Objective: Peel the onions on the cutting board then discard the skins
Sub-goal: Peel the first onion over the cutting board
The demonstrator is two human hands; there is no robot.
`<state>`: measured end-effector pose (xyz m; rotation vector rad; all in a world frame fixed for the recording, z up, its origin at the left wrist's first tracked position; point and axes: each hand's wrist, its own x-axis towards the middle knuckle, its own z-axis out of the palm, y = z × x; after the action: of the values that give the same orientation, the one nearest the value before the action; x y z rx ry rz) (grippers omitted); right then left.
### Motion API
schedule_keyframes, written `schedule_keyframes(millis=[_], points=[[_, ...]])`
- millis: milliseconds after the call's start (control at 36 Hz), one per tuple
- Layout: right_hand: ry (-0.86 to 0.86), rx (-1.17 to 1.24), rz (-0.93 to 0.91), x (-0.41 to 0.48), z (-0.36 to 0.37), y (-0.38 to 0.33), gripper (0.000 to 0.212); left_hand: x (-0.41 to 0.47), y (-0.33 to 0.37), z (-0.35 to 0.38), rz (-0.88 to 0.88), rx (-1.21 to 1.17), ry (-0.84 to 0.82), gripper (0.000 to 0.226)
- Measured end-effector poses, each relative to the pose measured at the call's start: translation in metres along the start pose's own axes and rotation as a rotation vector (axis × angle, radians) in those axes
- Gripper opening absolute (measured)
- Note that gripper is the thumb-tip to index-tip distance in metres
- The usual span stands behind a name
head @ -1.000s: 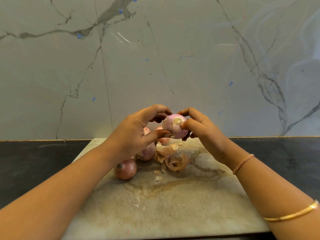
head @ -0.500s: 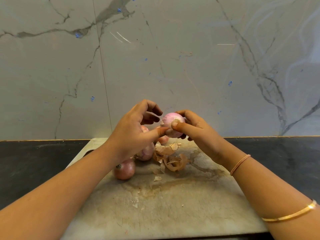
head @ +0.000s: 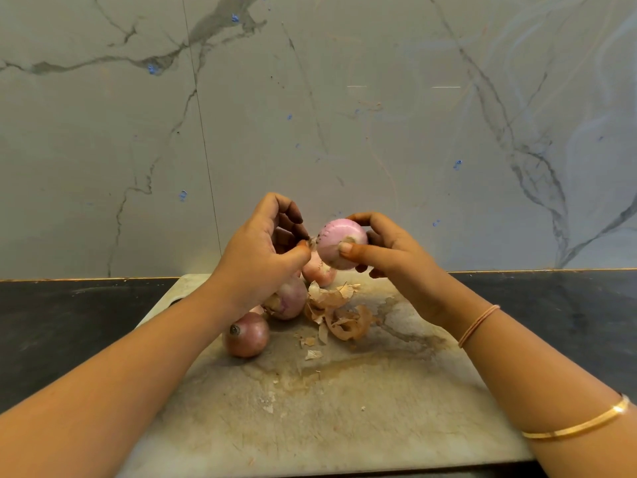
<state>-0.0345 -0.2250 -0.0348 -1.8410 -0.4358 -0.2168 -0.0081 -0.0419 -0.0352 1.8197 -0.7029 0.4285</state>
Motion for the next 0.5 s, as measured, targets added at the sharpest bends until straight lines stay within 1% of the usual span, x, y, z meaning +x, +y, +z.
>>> schedule_keyframes(millis=[167, 306, 389, 444, 500], points=[[0.012, 0.141, 0.085, 0.0009, -0.0023, -0.001, 0.042, -0.0004, -0.0036, -0.0021, 0.046, 0.191, -0.028, 0.036], [0.032, 0.27, 0.151, -0.0001, -0.0047, -0.001, 0.032, -0.0007, -0.0043, -0.0031, 0.112, 0.358, -0.096, 0.033], [0.054, 0.261, 0.19, -0.0009, -0.0043, -0.0009, 0.029, -0.0023, -0.0032, -0.002, 0.182, 0.335, -0.111, 0.033], [0.053, 0.224, 0.192, -0.0006, -0.0032, -0.001, 0.027, -0.0032, -0.0019, -0.0019, 0.224, 0.311, -0.114, 0.041], [0.043, 0.173, 0.178, -0.0002, -0.0021, -0.0009, 0.025, -0.0029, -0.0011, -0.0018, 0.305, 0.344, -0.114, 0.046]])
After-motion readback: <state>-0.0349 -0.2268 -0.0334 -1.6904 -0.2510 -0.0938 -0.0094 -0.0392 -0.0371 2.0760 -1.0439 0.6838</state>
